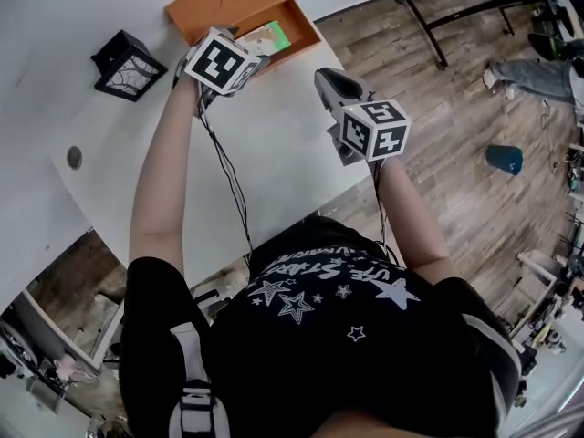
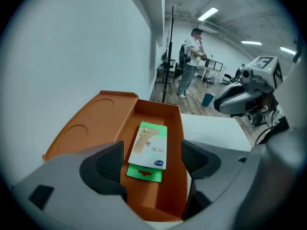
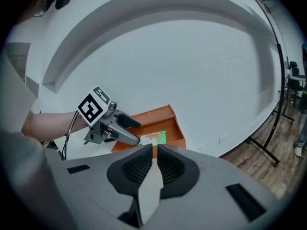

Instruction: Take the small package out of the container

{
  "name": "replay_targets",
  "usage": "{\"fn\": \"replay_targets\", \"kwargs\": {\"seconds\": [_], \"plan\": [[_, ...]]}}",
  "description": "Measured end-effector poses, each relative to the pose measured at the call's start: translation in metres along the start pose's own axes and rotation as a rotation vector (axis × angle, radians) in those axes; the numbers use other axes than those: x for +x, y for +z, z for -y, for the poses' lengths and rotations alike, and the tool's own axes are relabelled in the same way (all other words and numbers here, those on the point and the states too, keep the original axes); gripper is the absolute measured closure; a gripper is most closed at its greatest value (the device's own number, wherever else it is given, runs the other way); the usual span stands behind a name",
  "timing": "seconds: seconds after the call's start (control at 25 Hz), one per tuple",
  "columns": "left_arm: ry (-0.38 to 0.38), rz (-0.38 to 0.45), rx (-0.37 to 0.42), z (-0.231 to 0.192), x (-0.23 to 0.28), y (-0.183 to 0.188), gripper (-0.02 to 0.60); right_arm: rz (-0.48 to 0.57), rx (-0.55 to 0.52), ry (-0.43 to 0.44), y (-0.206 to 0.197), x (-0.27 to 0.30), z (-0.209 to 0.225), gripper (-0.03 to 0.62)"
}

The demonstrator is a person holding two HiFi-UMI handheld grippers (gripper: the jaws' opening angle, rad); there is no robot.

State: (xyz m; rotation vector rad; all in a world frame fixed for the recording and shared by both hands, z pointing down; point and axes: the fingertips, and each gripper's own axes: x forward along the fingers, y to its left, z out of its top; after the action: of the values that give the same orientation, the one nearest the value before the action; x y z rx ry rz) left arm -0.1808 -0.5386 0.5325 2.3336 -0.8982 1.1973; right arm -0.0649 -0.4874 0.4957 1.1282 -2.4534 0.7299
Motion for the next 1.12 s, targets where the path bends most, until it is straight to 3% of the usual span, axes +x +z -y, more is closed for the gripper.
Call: {"fn": "replay_targets", "kwargs": {"seconds": [0.48, 0.72, 0.84, 1.12], "plan": [[0.029, -0.153, 0.136, -0.008, 0.058, -0.005, 0.204, -0.006, 0.039, -0.023, -0.010, 0.010, 0.020, 0.533], [0.097, -0.264, 0.168, -0.011, 0.073, -0.010, 0.209, -0.007, 0.055, -0.026, -0.012, 0.010, 0.025, 0.533], [0.090, -0.319, 0.168, -0.011, 0.077, -0.015, 0.211, -0.008, 0.058, -0.024, -0.015, 0.011, 0.025, 0.533], [0.060, -0.306, 0.152, -0.009, 0.078, -0.014, 0.217, -0.005, 0.071, -0.028, -0.018, 0.008, 0.026, 0.533]]}}
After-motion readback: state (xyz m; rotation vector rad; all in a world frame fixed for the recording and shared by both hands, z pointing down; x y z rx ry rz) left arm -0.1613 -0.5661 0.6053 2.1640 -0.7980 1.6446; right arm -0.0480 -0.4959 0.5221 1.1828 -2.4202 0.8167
